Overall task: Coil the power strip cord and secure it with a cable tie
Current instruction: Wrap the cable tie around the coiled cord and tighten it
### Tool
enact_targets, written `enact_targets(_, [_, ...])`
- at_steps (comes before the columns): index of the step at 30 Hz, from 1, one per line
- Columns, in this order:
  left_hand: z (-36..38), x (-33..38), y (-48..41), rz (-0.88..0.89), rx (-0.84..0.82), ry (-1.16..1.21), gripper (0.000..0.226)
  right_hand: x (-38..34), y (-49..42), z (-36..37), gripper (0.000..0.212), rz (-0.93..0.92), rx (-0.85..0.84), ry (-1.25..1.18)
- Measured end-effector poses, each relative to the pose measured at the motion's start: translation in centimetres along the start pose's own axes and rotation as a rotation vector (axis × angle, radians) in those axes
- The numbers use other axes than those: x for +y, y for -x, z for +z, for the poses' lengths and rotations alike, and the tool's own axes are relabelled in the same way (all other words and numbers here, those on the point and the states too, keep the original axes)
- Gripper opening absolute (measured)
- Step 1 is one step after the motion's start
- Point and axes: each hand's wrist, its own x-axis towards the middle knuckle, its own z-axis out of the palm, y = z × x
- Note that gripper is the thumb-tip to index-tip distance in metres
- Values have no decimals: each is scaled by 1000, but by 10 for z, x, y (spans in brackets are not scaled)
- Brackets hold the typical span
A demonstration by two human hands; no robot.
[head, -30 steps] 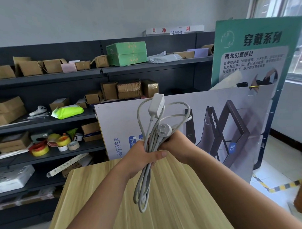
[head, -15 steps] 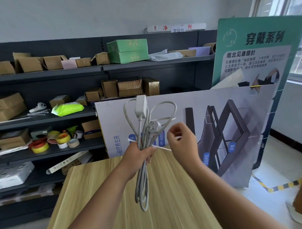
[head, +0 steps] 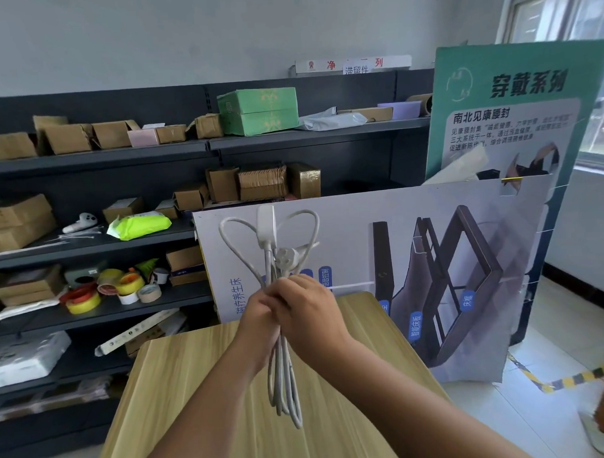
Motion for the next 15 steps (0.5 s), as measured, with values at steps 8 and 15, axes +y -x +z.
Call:
enact_targets(8, [-15, 5, 10, 63, -57, 16, 27, 12, 14, -32, 9, 342, 94, -364])
enact_targets(15, [-13, 7, 11, 44, -119, 179, 29, 11, 27, -41, 17, 448, 164, -521])
